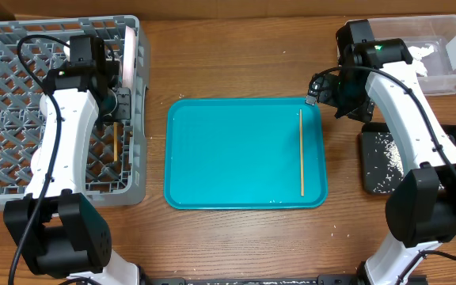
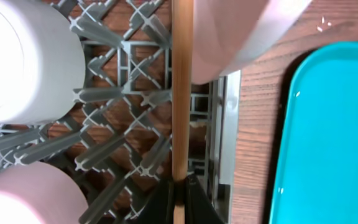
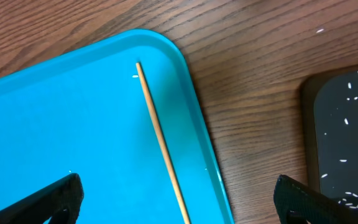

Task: Sort waste into correct bins and load items into the dishwasher
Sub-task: 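Carry the chopstick left and drop it into the dish rack, then move the left gripper right to the second chopstick on the teal tray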

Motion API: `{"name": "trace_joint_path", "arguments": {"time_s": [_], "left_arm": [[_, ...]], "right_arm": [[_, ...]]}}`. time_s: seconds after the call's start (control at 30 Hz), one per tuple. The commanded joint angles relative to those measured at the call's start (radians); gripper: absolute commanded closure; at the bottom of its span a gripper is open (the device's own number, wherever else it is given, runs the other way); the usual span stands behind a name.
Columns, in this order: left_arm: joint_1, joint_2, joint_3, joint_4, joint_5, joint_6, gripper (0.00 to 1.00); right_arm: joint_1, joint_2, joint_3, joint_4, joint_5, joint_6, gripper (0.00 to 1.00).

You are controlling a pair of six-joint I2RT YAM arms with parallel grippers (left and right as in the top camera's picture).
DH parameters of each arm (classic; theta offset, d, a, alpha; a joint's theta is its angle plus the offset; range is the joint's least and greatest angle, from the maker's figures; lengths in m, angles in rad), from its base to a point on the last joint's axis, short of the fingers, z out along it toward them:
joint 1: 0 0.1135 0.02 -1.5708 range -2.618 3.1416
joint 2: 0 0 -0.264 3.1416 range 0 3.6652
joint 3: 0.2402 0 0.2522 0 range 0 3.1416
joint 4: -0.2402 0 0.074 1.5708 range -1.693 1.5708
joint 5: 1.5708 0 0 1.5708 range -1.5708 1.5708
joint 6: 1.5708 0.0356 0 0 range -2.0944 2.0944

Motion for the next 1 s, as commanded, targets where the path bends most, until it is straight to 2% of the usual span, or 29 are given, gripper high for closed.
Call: {"name": "trace_joint_path", "arguments": {"time_s": [0.0,0.23,0.3,0.33,0.37,0.4,0.6,0.77,0.83,0.9,0.97], "left_arm": [[-0.001,-0.008,-0.010,0.001,-0.002,-0.047,0.96],[-0.001,-0.008,-0.011,-0.024,-0.025,-0.047,0.96],[-0.001,-0.008,-0.011,-0.029,-0.024,-0.047,0.88],[-0.001,-0.008,-0.011,-0.029,-0.024,-0.047,0.71],[-0.001,-0.008,-0.011,-0.029,-0.024,-0.047,0.43],[-0.001,-0.008,-0.011,-0.029,-0.024,-0.047,0.00],[-0.001,-0.008,0.005,-0.045,-0.024,-0.042,0.00],[-0.002,-0.008,0.138,-0.186,0.055,-0.043,0.00],[-0.002,-0.008,0.224,-0.265,0.163,-0.044,0.00],[-0.002,-0.008,0.302,-0.323,0.336,-0.050,0.00],[-0.003,-0.008,0.365,-0.362,0.583,-0.050,0.00]], "right_arm": [[0.000,-0.023,0.016,0.006,0.009,-0.002,0.00],[0.000,-0.023,0.016,0.006,0.009,-0.002,0.00],[0.000,-0.023,0.016,0.006,0.009,-0.002,0.01],[0.000,-0.023,0.016,0.006,0.009,-0.002,0.00],[0.000,-0.023,0.016,0.006,0.009,-0.002,0.01],[0.000,-0.023,0.016,0.006,0.009,-0.002,0.00],[0.000,-0.023,0.016,0.006,0.009,-0.002,0.00],[0.000,-0.023,0.016,0.006,0.009,-0.002,0.01],[0.000,-0.023,0.016,0.006,0.009,-0.002,0.00],[0.000,-0.023,0.016,0.006,0.009,-0.002,0.00],[0.000,-0.023,0.016,0.006,0.009,-0.002,0.00]]}}
